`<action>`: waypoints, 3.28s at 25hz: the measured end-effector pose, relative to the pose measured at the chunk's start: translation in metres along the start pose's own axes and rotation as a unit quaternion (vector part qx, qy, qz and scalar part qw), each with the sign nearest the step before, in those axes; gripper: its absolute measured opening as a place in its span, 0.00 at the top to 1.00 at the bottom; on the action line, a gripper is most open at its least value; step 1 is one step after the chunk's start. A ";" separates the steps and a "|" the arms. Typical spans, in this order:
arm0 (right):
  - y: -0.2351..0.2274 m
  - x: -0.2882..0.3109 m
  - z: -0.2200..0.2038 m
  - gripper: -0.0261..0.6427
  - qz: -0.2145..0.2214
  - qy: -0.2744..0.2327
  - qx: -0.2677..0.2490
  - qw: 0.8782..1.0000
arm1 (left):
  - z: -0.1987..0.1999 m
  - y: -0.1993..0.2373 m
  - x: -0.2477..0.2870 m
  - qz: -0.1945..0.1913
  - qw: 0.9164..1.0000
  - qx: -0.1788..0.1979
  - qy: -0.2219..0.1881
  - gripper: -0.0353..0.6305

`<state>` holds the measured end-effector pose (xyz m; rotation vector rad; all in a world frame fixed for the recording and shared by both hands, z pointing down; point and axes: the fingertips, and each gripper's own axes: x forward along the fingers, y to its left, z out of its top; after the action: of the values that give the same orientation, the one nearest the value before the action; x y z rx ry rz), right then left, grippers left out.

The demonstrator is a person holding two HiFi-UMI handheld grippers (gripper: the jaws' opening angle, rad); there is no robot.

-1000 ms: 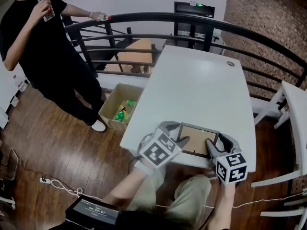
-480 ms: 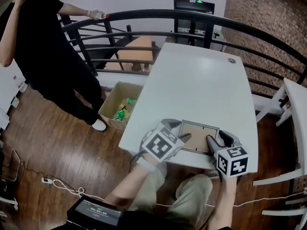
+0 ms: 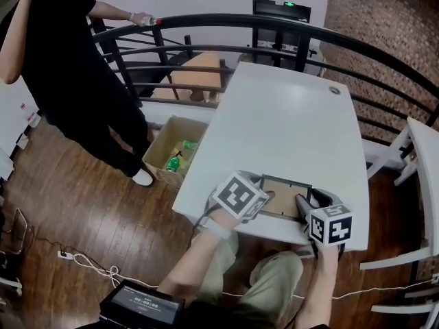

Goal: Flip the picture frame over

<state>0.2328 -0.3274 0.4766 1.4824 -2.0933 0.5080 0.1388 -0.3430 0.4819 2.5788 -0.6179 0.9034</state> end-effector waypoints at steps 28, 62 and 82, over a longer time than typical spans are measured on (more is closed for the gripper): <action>0.068 -0.133 -0.004 0.97 -0.016 -0.201 -0.010 0.979 | -0.008 -0.079 -0.142 0.009 0.961 0.065 -0.269 0.92; 0.257 -0.312 -0.100 0.97 0.021 -0.286 -0.029 0.958 | -0.149 -0.266 -0.274 -0.057 0.935 0.094 -0.336 0.92; 0.294 -0.322 -0.100 0.97 0.027 -0.290 -0.048 0.955 | -0.157 -0.282 -0.287 -0.045 0.930 0.108 -0.348 0.92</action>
<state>0.0608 0.0678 0.3592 1.6620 -2.5575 -0.0305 -0.0002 0.0487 0.3641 3.0903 -0.5846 -0.0121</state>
